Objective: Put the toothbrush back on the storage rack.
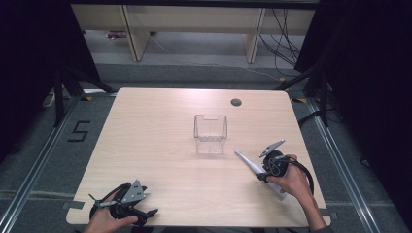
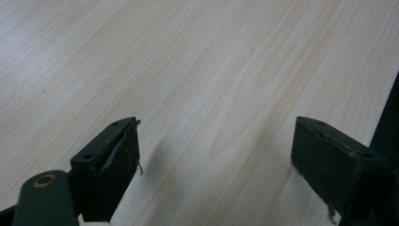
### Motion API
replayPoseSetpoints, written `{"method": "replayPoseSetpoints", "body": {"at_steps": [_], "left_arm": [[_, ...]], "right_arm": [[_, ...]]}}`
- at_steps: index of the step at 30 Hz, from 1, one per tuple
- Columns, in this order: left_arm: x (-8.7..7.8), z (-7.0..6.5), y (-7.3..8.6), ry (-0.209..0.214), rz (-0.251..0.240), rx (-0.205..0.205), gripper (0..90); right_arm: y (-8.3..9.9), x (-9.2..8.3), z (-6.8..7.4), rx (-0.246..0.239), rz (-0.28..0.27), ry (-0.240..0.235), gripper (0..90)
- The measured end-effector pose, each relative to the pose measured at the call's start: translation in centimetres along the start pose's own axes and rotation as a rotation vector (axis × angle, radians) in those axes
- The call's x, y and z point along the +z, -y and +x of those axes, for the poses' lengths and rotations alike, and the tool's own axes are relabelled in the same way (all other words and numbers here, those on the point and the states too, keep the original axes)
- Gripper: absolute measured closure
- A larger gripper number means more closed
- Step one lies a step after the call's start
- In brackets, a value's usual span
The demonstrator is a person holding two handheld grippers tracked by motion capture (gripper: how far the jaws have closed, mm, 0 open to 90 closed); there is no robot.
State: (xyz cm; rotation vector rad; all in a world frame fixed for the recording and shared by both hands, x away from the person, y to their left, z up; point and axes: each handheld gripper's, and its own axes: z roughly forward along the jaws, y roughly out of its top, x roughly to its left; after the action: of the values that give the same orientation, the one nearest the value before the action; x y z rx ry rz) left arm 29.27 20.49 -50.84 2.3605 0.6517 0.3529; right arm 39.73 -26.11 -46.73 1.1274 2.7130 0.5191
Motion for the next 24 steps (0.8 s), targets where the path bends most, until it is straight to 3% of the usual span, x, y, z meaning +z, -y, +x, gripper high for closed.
{"method": "replayPoseSetpoints", "body": {"at_steps": [1,2,4,5,7,10,13,15,19,20,24], "left_arm": [[-0.1,0.0,0.0,0.004,0.003,0.001,15.5],[0.0,0.0,0.0,0.003,0.002,-0.001,15.5],[0.0,0.0,0.0,-0.002,-0.008,-0.003,15.5],[0.0,0.1,0.0,0.0,-0.004,0.0,15.5],[0.0,0.1,0.1,-0.005,-0.002,-0.003,15.5],[0.0,-0.1,0.1,0.001,-0.004,-0.017,15.5],[0.0,0.0,0.0,0.001,-0.006,-0.002,15.5],[0.0,0.0,0.1,-0.002,-0.004,-0.02,15.5],[0.0,0.0,0.1,0.001,-0.006,-0.018,15.5],[0.0,0.1,0.0,0.002,-0.006,0.0,15.5],[0.0,0.0,0.0,0.0,-0.005,-0.011,15.5]], "right_arm": [[-0.1,0.2,-0.2,-0.022,-0.003,-0.006,54.4],[-0.2,0.2,0.1,0.016,0.021,-0.018,54.9],[-0.4,0.4,-0.3,-0.037,0.014,-0.027,55.3],[-0.5,0.3,-0.1,-0.009,0.035,-0.014,55.3],[-0.6,0.4,-0.2,-0.036,0.034,-0.033,55.4],[-0.9,0.6,-0.3,-0.029,0.056,-0.031,55.6],[-1.2,0.9,-0.4,-0.021,0.073,-0.036,55.6],[-1.4,1.1,-0.4,-0.009,0.102,-0.045,56.4],[-1.7,1.4,-0.7,-0.018,0.121,-0.039,58.4],[-1.8,1.3,-0.7,-0.014,0.129,-0.048,58.6],[-2.0,1.5,-0.9,-0.021,0.152,-0.049,60.8]]}}
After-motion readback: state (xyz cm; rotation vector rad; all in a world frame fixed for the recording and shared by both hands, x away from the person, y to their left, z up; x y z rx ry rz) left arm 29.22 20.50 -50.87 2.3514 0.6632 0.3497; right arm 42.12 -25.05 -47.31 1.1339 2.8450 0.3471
